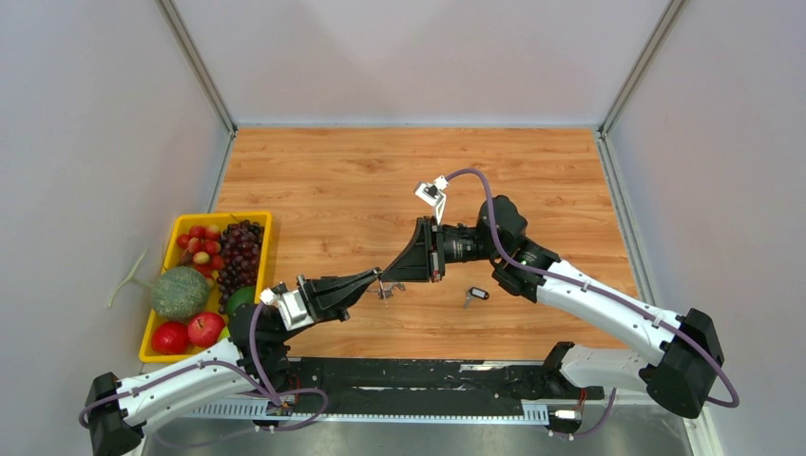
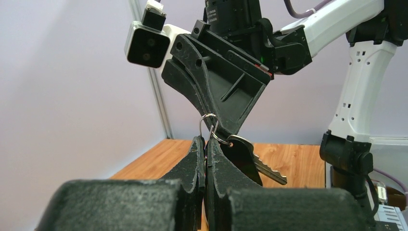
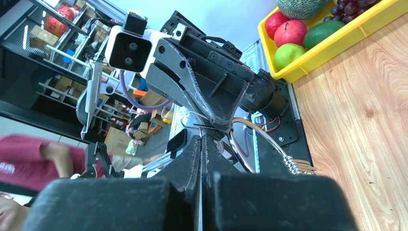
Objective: Put the keys on the keyring
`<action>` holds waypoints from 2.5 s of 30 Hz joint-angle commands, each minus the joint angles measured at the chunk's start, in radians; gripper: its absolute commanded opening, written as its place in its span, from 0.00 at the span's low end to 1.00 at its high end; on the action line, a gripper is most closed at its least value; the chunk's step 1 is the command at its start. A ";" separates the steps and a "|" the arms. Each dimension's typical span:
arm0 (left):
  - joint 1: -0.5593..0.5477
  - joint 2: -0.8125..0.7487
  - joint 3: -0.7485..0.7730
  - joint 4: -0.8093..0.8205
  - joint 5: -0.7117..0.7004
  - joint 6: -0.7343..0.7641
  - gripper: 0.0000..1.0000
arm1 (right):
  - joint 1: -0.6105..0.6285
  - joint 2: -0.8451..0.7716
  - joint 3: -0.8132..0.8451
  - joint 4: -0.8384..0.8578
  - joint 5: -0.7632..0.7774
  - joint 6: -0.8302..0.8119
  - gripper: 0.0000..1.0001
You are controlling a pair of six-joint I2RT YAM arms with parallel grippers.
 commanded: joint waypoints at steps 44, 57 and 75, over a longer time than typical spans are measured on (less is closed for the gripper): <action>-0.048 -0.019 0.019 0.016 0.087 0.000 0.00 | 0.037 -0.013 0.038 0.054 0.133 0.057 0.01; -0.050 -0.026 0.019 0.008 0.064 0.003 0.00 | 0.038 -0.024 0.025 0.010 0.129 0.020 0.25; -0.049 -0.036 0.038 -0.040 -0.002 -0.011 0.00 | 0.038 -0.098 0.206 -0.396 0.331 -0.346 0.39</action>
